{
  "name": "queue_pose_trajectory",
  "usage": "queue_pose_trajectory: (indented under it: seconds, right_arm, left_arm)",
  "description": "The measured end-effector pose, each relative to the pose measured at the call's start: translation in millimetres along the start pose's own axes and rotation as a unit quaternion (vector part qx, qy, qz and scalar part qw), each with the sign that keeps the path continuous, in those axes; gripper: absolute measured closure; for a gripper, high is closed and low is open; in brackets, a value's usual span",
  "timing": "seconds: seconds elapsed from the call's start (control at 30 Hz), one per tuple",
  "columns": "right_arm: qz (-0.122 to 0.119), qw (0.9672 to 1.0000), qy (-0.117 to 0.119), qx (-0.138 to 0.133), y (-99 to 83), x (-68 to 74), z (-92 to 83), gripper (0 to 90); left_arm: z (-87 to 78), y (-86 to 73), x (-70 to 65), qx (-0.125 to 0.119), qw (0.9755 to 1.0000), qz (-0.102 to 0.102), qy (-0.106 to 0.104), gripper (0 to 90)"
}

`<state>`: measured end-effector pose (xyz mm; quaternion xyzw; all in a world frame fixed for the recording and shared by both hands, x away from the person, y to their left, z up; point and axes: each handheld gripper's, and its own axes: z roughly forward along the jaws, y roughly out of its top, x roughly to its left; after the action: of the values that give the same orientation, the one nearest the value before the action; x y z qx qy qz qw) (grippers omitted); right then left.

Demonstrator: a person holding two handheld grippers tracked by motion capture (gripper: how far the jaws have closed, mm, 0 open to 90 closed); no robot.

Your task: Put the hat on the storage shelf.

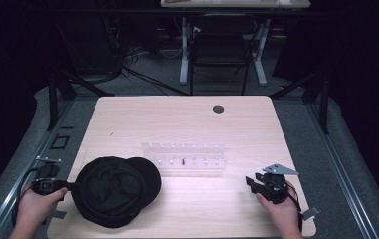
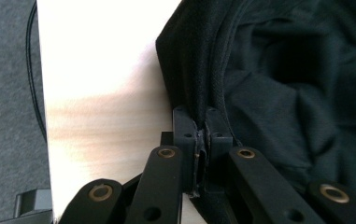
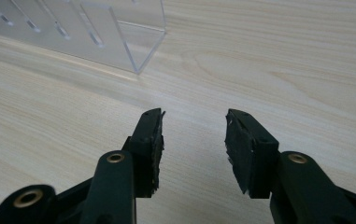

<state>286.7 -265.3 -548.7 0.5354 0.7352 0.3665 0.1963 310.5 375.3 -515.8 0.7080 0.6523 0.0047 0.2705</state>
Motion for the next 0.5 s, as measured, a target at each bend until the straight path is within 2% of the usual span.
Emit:
queue_pose_trajectory:
  seconds: [0.17, 0.27, 0.5]
  right_arm:
    - [0.0, 1.0, 0.0, 0.0, 0.1, 0.1, 0.1, 56.0]
    - [0.001, 1.0, 0.002, 0.0, 0.1, 0.3, 0.2, 56.0]
    - [0.004, 1.0, 0.003, 0.001, 0.0, -0.7, -0.2, 56.0]
  left_arm:
    - [-14.0, 8.3, -11.3, -0.011, 0.9999, 0.011, -0.005, 86.8]
    - [-25.4, 16.7, -23.8, -0.008, 0.9995, 0.029, 0.004, 86.7]
    - [-36.2, 26.5, -38.7, -0.001, 0.9993, 0.034, 0.017, 86.7]
